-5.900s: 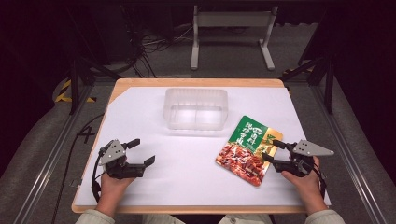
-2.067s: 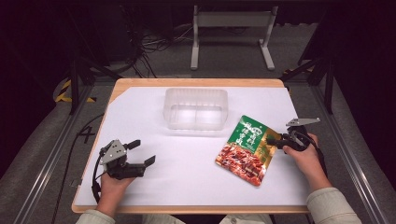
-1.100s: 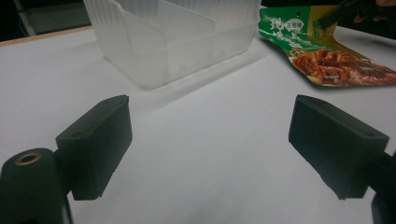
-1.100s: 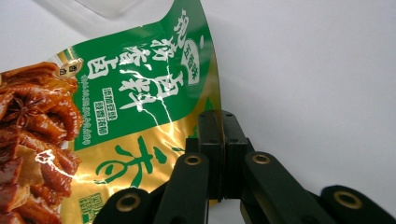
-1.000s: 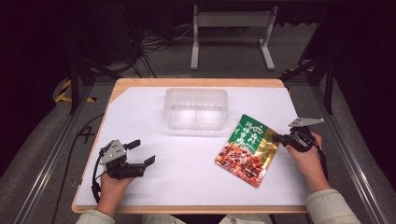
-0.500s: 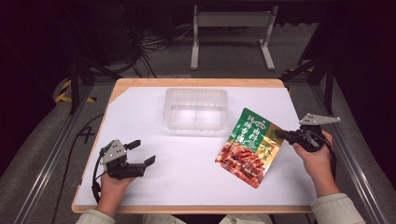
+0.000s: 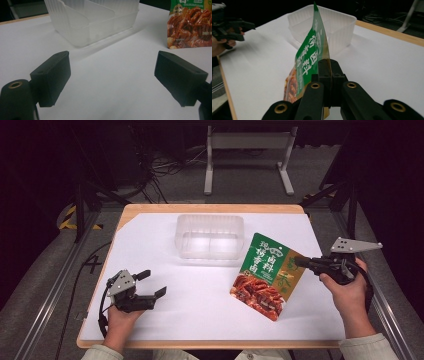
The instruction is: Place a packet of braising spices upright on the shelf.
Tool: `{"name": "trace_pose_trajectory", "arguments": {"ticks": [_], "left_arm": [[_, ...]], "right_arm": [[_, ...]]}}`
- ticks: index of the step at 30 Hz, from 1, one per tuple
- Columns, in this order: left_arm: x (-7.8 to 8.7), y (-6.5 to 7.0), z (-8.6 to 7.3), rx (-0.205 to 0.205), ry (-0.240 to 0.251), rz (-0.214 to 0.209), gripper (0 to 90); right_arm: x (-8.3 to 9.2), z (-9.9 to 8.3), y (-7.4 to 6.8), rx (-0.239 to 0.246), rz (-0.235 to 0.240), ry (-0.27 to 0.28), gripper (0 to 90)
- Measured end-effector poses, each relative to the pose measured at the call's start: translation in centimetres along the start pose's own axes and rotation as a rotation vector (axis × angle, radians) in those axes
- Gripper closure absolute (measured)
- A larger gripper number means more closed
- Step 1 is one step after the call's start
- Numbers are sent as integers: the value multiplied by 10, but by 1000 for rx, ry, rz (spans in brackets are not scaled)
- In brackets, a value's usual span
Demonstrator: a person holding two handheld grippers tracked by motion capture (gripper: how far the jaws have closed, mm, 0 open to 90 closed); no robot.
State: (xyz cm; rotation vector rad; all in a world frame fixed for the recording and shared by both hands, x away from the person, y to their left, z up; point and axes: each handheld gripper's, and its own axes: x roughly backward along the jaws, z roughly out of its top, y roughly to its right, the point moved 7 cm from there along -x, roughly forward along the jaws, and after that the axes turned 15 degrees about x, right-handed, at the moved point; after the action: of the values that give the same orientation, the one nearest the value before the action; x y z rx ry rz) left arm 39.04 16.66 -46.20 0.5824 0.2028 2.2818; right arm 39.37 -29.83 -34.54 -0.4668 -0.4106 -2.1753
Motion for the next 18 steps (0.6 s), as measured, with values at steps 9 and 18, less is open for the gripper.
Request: {"name": "trace_pose_trajectory", "arguments": {"ticks": [9, 18], "left_arm": [[0, 1, 0, 2, -1, -1, 142], [0, 0, 0, -4, -1, -3, 142]], "right_arm": [[9, 23, -20, 29, 73, 70, 900], [13, 39, -25, 52, 84, 106, 900]]}}
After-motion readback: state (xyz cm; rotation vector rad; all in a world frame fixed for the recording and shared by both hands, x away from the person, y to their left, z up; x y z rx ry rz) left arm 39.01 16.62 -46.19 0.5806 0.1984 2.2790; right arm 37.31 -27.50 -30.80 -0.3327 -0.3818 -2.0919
